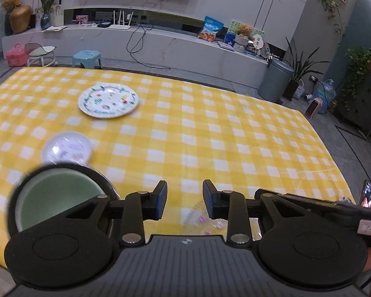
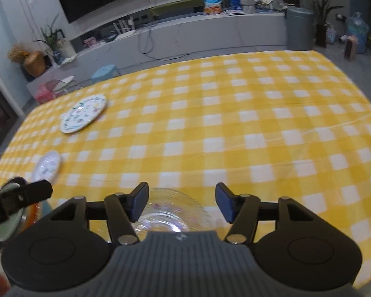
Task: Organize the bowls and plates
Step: 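Open both grippers to release the glass plate, then move both grippers to the rim of the white 'Fruity' plate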
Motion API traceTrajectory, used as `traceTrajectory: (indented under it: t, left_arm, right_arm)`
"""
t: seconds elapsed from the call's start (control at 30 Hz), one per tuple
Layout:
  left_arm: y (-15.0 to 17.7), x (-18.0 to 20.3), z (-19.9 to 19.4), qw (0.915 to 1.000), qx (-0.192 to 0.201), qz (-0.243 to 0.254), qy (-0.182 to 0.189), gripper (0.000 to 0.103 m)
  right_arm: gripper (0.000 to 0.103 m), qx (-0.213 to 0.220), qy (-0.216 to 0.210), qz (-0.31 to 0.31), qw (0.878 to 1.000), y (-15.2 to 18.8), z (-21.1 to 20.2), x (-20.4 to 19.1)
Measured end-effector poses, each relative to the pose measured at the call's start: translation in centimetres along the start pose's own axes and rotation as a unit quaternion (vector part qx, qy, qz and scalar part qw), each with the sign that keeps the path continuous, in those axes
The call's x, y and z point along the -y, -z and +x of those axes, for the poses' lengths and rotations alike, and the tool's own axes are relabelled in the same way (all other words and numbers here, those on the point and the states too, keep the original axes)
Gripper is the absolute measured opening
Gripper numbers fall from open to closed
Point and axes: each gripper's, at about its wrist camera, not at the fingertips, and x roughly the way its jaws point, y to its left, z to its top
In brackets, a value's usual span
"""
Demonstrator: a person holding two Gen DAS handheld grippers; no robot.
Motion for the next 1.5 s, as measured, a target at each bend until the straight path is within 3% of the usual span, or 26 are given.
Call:
traceTrajectory:
  t: [0.2,0.47,0.7,0.8,0.9,1.17,1.33,1.43,1.5]
  left_arm:
    - [-4.3,-4.8,0.4,0.9993,-0.034,-0.016,-0.006,0.036]
    - [-9.9,-11.4,2.1,0.9991,-0.035,-0.004,-0.024,0.038]
    - [-12.8,-17.3,6.9,0.9986,-0.045,-0.018,-0.019,0.053]
    - [-13.3,-19.7,9.9,0.9965,-0.072,-0.020,-0.038,0.053]
    - [-13.6,-21.3,11.8,0.9956,-0.074,-0.008,-0.056,0.053]
    - [-14.8,-23.3,15.6,0.9979,-0.063,-0.007,-0.009,0.060]
    - [-15.1,-25.3,18.1,0.9955,-0.064,-0.067,0.022,0.059]
    - [-15.0,-26.0,19.2,0.9938,-0.061,-0.086,0.036,0.057]
    - [-14.9,-26.3,19.8,0.9937,-0.064,-0.085,0.035,0.053]
  right_arm:
    - [0.059,0.017,-0.027,-0.018,0.999,-1.4,1.6,-3.2]
    - [0.058,0.018,-0.063,-0.029,0.997,-4.9,5.4,-7.3]
    - [0.053,0.009,-0.038,-0.040,0.998,-7.5,9.8,-9.2]
    - [0.053,0.003,-0.052,-0.033,0.998,-8.4,11.9,-9.6]
    - [0.053,0.000,-0.057,-0.034,0.998,-9.2,13.8,-10.1]
    - [0.048,-0.024,-0.108,0.032,0.993,-11.9,19.8,-10.6]
    - [0.046,-0.039,-0.168,0.094,0.980,-12.7,23.0,-11.2]
    - [0.037,-0.045,-0.178,0.107,0.977,-13.1,24.6,-11.6]
    - [0.037,-0.048,-0.174,0.116,0.977,-13.2,25.5,-11.5]
